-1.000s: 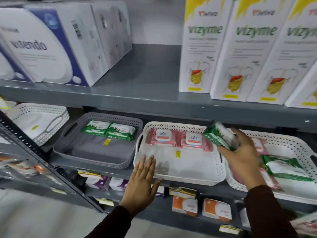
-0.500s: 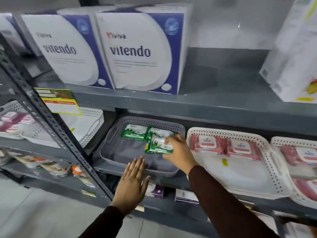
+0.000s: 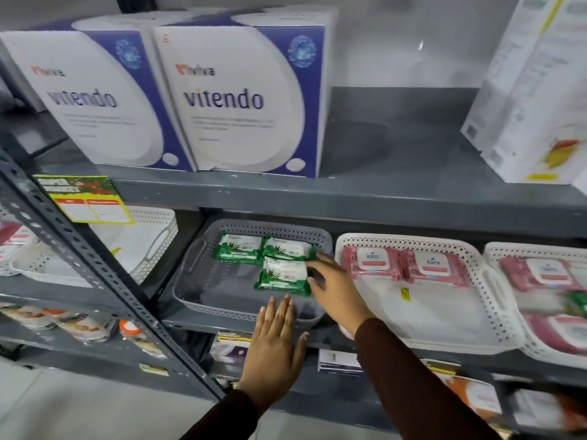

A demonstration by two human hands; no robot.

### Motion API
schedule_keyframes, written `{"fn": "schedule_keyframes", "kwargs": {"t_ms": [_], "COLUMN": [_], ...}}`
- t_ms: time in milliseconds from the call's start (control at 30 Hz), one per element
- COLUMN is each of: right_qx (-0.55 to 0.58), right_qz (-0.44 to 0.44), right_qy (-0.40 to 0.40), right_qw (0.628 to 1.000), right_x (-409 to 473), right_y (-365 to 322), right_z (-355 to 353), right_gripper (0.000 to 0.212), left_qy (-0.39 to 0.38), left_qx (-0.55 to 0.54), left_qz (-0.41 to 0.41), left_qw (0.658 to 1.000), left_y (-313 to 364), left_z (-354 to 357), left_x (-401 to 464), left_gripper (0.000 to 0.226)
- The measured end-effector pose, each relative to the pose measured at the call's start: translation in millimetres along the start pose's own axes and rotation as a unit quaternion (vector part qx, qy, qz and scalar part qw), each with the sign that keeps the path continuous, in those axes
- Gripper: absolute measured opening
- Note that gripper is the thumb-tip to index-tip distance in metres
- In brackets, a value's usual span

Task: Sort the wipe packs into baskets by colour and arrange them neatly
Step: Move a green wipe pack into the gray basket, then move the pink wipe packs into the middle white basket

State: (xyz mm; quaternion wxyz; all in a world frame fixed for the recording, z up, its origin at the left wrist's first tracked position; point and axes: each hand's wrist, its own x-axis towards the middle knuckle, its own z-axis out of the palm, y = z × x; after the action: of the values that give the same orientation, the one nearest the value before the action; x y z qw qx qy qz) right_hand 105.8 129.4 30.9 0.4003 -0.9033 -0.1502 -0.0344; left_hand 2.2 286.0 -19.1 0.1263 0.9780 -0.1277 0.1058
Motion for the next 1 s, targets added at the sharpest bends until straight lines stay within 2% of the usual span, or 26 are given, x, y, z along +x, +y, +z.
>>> {"fn": "schedule_keyframes", "kwargs": {"t_ms": [67, 200, 300, 367, 433, 500, 600, 667, 733, 833, 900, 1000], "right_qx": [0.043, 0.037, -0.001, -0.027, -0.066, -0.097, -0.129, -0.172, -0.184, -0.134, -0.108, -0.052], "right_qz": [0.006, 0.041, 0.117, 0.18, 0.258, 0.336, 0.373, 0.369, 0.368, 0.38, 0.381, 0.347], "right_qy": [0.047, 0.154, 0.232, 0.258, 0.231, 0.137, -0.028, -0.082, -0.09, -0.074, -0.037, 0.063], "right_qw": [0.998, 0.987, 0.966, 0.949, 0.936, 0.927, 0.919, 0.91, 0.907, 0.912, 0.918, 0.934], "right_x": [-20.8, -62.8, -94.9, -112.3, -131.2, -144.5, -155.7, -153.7, -152.4, -152.6, -155.8, -158.4], "right_y": [15.0, 59.6, 106.1, 136.7, 170.4, 196.8, 228.4, 240.4, 247.7, 252.7, 257.0, 253.1], "right_z": [-36.7, -118.2, -177.2, -213.5, -251.4, -281.2, -310.8, -318.9, -327.4, -333.5, -331.3, -321.2], "right_gripper": [0.036, 0.03, 0.027, 0.029, 0.034, 0.041, 0.058, 0.062, 0.058, 0.062, 0.058, 0.047], "left_qy": [0.007, -0.01, -0.019, -0.023, -0.024, -0.024, -0.028, -0.033, -0.027, -0.028, -0.022, -0.016], "left_qx": [-0.018, -0.061, -0.077, -0.077, -0.071, -0.064, -0.049, -0.043, -0.044, -0.048, -0.035, -0.02], "left_qz": [0.019, 0.095, 0.144, 0.164, 0.173, 0.176, 0.184, 0.176, 0.157, 0.149, 0.156, 0.112], "left_qw": [1.0, 0.994, 0.986, 0.983, 0.982, 0.982, 0.981, 0.983, 0.986, 0.987, 0.987, 0.993], "left_y": [27.2, 84.2, 130.5, 159.1, 188.0, 207.4, 236.2, 248.6, 258.2, 260.3, 257.4, 250.1], "left_z": [6.3, 23.6, 35.1, 40.1, 46.2, 52.6, 61.0, 64.4, 68.1, 68.0, 68.0, 68.9], "left_x": [8.3, 24.3, 35.1, 41.9, 50.1, 56.9, 63.7, 65.9, 66.5, 63.8, 62.4, 63.6], "left_gripper": [0.065, 0.061, 0.058, 0.056, 0.057, 0.057, 0.058, 0.063, 0.064, 0.055, 0.052, 0.056]}}
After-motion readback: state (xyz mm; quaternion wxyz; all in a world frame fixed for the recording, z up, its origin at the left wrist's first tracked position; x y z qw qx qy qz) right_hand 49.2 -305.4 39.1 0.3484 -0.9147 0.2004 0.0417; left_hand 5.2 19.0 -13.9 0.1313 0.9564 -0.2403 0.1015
